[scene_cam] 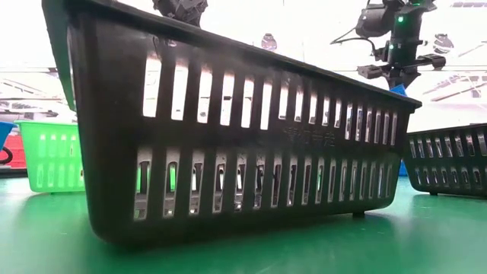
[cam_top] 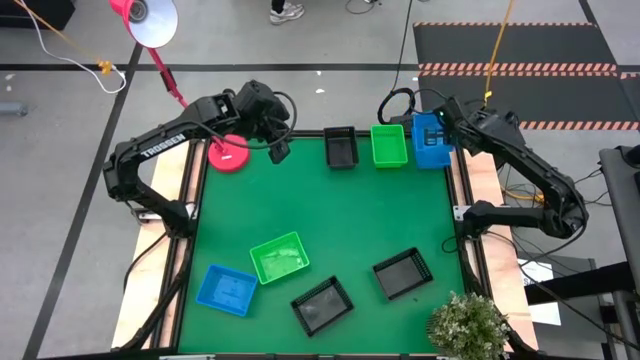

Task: Stack baskets by color
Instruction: Stack the middle blue bin on the top blue bin

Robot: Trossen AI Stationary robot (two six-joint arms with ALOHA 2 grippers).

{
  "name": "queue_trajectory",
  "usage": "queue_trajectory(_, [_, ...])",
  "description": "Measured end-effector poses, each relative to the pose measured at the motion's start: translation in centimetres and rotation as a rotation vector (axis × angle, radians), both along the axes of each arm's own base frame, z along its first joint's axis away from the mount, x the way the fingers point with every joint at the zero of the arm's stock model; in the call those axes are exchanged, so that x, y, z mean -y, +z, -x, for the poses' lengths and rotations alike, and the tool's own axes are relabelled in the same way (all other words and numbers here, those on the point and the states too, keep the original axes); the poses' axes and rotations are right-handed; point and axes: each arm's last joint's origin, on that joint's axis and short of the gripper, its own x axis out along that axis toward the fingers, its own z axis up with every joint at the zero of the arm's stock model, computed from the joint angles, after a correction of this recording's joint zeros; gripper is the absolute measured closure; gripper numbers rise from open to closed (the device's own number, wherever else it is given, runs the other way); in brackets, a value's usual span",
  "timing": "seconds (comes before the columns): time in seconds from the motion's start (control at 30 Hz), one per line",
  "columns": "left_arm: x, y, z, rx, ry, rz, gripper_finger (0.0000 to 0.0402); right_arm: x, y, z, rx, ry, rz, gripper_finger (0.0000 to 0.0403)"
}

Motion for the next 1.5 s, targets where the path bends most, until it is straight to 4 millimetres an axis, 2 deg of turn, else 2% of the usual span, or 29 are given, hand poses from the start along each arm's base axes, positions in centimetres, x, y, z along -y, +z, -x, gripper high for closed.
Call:
queue_trajectory(0.1, [0.4, 0.0, -0.2, -0.002, -0.014, 0.001, 0.0202, 0.1, -0.7, 0.1, -0.039, -0.019, 0.017, 0.0401])
queue_trajectory(0.3, [1.1, 0.0, -0.5, -0.007, -0.055, -0.010, 0.0202, 0.2, -3.8, -0.1, -0.005, -0.045, 0.001, 0.0400])
queue_trajectory(0.5, [1.7, -0.1, -0.7, -0.013, -0.079, -0.007, 0.0202, 0.3, -5.4, 0.0, -0.012, -0.078, 0.031, 0.0400])
queue_trajectory(0.8, [2.5, -0.2, -0.9, -0.031, -0.100, 0.008, 0.0202, 0.2, -7.5, -0.1, 0.044, -0.083, 0.025, 0.0399])
queue_trajectory(1.2, [2.7, -0.2, -1.0, -0.029, -0.100, 0.012, 0.0202, -0.1, -9.0, 0.2, 0.025, -0.079, 0.007, 0.0398])
queue_trajectory(1.33, [2.7, -0.2, -1.0, -0.028, -0.097, 0.014, 0.0202, -0.3, -9.6, 0.3, 0.020, -0.080, -0.003, 0.0380])
queue_trajectory(1.5, [2.7, -0.2, -1.0, -0.028, -0.096, 0.015, 0.0202, -0.3, -9.7, 0.3, 0.024, -0.089, 0.002, 0.0329])
